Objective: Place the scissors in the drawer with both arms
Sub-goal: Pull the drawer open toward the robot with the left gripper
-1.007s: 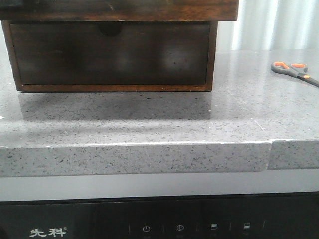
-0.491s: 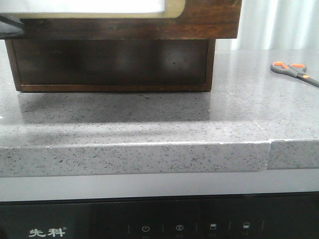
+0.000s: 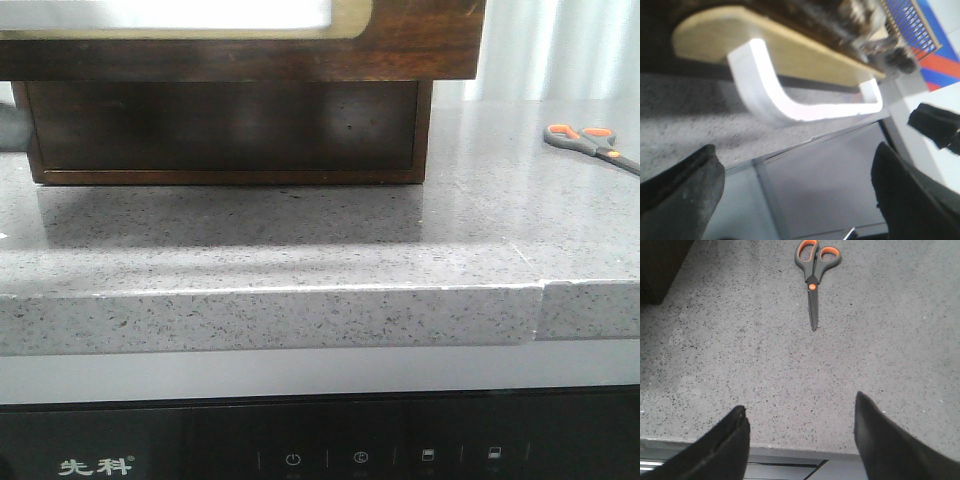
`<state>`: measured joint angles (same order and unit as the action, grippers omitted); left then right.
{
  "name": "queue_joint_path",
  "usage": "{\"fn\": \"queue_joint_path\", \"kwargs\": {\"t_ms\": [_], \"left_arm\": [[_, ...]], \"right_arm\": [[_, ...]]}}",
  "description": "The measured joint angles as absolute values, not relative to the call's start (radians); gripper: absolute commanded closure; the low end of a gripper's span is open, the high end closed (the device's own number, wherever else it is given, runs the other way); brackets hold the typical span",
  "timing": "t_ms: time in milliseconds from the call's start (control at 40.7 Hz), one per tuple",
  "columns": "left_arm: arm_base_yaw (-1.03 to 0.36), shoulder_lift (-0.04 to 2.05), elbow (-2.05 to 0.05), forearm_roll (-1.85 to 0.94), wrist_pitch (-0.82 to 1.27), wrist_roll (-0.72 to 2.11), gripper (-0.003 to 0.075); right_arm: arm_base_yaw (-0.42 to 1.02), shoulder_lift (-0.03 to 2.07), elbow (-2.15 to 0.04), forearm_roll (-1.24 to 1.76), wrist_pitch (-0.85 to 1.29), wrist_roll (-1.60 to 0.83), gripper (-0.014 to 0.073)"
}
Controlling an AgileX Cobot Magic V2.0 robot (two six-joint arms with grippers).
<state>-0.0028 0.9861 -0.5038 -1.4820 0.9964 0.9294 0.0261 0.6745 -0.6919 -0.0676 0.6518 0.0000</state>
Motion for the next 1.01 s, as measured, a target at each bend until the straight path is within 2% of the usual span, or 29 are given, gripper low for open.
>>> {"fn": "queue_joint_path", "kwargs": {"t_ms": [319, 590, 786, 1007], "left_arm": [[-0.003, 0.799, -0.517, -1.306, 0.996, 0.792, 0.0135], [-0.003, 0.648, -0.725, -0.729, 1.019, 0.443, 0.0135], [-0.003, 0.617, -0.902, -0.368, 1.037, 0.316, 0.0135], [-0.035, 0.614, -0.988, -0.252, 1.016, 0.297, 0.0135]], "right_arm": [[0.026, 0.675, -0.692, -0.068, 0.652, 0.0, 0.0114], [0.026, 0.675, -0.692, -0.068, 0.652, 0.0, 0.0114], [0.026, 0.675, -0.692, -0.068, 0.652, 0.0, 0.0114], [0.026, 0.675, -0.692, -0.068, 0.652, 0.0, 0.0114]]}}
